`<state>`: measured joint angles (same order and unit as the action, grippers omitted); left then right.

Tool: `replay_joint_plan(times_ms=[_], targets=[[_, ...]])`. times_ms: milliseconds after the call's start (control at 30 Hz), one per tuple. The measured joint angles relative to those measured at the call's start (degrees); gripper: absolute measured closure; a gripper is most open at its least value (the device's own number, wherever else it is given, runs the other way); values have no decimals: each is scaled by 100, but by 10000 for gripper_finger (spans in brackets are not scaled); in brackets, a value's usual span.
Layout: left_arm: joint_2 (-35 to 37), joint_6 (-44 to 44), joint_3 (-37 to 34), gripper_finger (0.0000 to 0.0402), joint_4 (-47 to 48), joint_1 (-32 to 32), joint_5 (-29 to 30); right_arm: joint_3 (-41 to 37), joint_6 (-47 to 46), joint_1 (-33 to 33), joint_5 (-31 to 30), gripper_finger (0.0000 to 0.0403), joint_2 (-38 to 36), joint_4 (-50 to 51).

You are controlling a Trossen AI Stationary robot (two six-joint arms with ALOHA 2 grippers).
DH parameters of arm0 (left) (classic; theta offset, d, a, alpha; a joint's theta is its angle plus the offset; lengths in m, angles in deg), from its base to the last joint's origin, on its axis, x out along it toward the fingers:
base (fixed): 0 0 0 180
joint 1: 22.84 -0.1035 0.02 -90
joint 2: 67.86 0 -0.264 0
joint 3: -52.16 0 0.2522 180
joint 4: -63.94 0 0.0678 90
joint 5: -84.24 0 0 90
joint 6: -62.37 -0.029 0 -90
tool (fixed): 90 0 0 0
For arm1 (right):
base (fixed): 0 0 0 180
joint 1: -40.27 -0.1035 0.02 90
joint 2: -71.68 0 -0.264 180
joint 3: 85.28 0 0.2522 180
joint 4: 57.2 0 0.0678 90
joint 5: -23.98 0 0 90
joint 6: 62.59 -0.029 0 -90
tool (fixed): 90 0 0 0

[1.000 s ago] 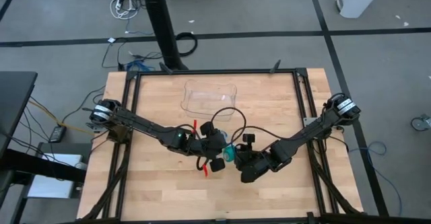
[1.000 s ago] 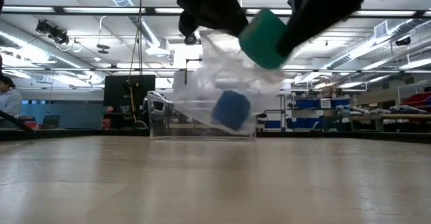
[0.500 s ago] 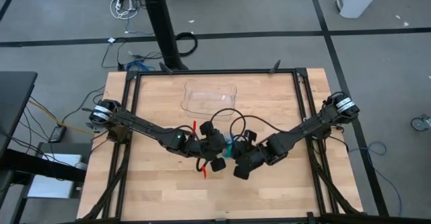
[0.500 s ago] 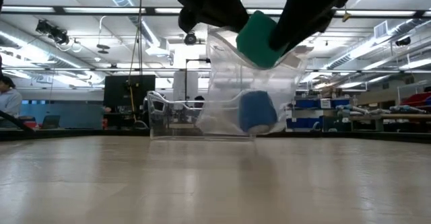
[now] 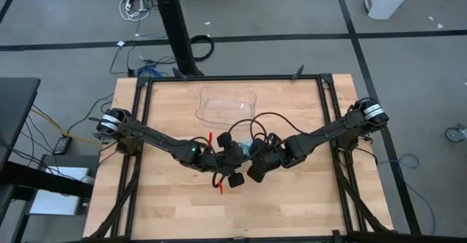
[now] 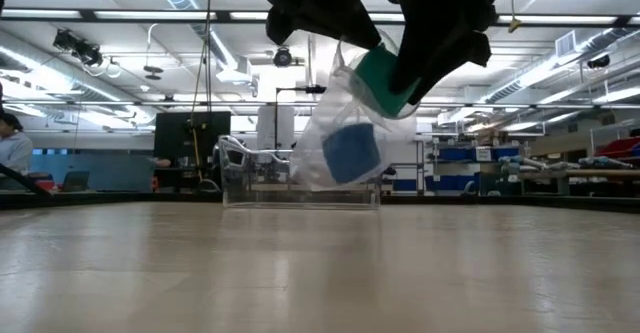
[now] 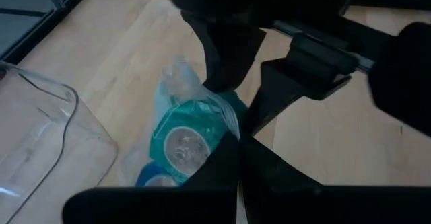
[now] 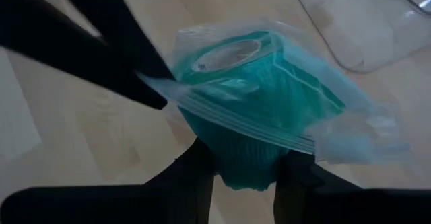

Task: Roll bandage
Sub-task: Put the rolled green bandage into the transparent zip bag

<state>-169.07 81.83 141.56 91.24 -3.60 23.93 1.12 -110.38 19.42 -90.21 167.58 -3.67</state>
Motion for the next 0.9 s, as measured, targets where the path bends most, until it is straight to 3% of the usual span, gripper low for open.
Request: replay_joint_plan(times_ms=[500,700,900], targets=[[4,-124,10,392,-56,1,-209,55,384,-32,-371,312,-611,-305],[0,-140,7,392,-231,11,-312,57,666,-32,-27,313,-562,-612],[16,-125,-9,392,-371,4,-386,55,972,-46,402,311,-525,-277]])
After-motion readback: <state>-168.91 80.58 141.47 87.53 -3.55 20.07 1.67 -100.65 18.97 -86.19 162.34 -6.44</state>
